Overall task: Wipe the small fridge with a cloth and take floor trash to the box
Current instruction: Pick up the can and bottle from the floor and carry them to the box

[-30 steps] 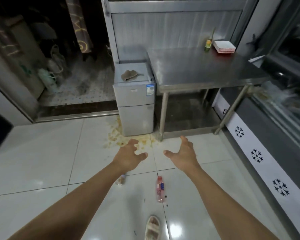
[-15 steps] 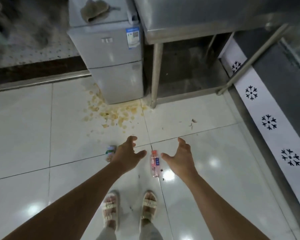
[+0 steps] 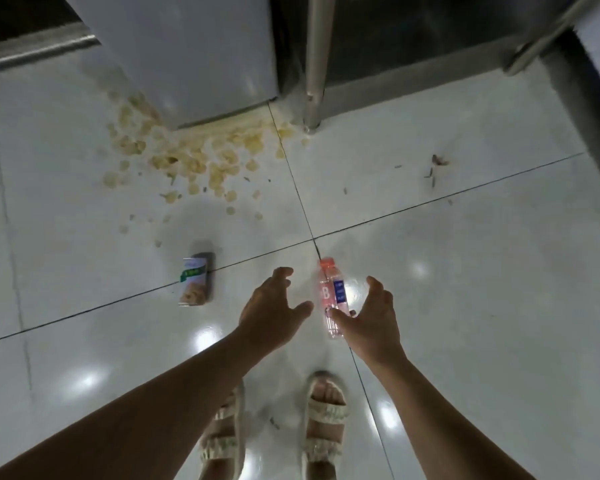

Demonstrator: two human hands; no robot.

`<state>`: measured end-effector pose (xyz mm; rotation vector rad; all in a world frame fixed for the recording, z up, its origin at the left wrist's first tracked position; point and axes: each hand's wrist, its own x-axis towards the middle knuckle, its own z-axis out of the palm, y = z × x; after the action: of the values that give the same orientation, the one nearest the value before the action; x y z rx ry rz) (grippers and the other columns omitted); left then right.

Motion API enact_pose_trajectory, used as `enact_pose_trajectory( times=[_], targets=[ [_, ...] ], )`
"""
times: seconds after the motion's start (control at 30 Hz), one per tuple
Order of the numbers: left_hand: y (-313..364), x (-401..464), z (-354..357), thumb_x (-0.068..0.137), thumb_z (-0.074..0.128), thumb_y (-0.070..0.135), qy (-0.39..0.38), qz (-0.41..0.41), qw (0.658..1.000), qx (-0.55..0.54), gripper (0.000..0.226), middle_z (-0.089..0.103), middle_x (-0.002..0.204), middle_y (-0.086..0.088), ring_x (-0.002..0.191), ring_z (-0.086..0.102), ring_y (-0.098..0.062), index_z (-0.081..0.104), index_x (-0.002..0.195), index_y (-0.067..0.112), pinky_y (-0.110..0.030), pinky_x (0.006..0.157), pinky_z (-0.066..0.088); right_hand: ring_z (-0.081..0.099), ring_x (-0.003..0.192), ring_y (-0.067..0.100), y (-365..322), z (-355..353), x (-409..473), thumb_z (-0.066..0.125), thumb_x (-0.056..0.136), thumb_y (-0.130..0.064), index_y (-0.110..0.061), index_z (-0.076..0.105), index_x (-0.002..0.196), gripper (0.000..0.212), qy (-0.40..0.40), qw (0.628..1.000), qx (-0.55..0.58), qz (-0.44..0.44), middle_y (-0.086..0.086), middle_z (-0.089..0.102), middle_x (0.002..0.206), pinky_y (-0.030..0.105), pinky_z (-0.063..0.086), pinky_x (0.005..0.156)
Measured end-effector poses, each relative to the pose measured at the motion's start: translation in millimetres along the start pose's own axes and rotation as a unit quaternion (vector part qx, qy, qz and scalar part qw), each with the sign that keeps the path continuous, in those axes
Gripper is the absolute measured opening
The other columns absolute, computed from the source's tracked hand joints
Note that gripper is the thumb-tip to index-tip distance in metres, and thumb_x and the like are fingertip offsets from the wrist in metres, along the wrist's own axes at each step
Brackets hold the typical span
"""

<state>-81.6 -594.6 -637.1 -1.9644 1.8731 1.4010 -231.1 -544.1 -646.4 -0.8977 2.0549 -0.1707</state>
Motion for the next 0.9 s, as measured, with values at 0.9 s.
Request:
enact_pose_trajectory(
  times=[0.9],
  targets=[
    [-186,123,55,0.085,0.063,0.035,0.049,-0.067,0.996,-0.034,0.066,0.046,0.138,-0.001,0.121,0.048,-0.018,0.029,0.139,0.022,-0.034,0.096,0.045,0.056,0.096,0.029,29,197,137,0.073,0.075,-0.029,-0.005,0.036,0.129,0.069,0.046,0.993,-0.108,0.006,0.016,0.053,0.115,0.040,0.055,0.076]
  ],
)
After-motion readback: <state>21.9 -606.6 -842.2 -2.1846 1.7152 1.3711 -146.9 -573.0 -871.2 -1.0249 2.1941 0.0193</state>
